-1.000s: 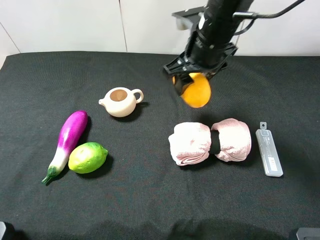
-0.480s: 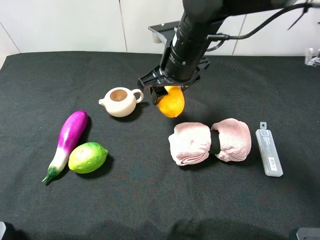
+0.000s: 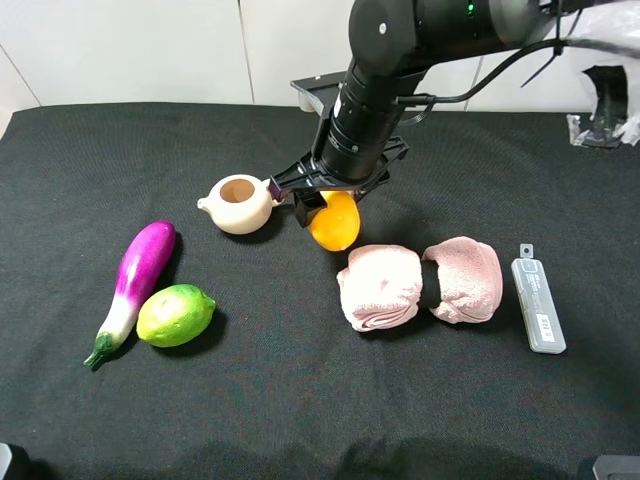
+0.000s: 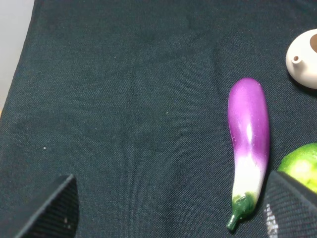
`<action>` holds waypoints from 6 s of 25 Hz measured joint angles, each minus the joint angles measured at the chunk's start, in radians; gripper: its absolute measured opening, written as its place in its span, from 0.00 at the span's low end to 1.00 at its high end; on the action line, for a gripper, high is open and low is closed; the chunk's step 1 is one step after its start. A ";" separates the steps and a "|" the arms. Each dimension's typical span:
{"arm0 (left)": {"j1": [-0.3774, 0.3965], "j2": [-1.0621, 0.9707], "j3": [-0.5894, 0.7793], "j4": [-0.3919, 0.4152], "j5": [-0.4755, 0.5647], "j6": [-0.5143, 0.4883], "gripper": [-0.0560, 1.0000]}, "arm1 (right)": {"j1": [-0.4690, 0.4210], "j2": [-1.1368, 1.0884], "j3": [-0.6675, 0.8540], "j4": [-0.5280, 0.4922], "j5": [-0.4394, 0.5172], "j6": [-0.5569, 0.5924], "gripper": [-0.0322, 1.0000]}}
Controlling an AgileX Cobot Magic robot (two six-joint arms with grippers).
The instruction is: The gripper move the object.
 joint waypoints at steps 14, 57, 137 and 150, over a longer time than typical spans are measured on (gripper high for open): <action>0.000 0.000 0.000 0.000 0.000 0.000 0.80 | 0.000 0.092 -0.094 -0.015 0.056 -0.001 0.49; 0.000 0.000 0.000 0.000 0.000 0.000 0.80 | 0.000 0.206 -0.120 -0.004 0.023 -0.023 0.49; 0.000 0.000 0.000 0.000 0.000 0.000 0.80 | -0.782 -0.667 0.222 -0.152 0.400 -0.202 0.70; 0.000 0.000 0.000 0.000 0.000 0.000 0.80 | -0.836 -1.155 0.682 -0.107 0.195 -0.196 0.70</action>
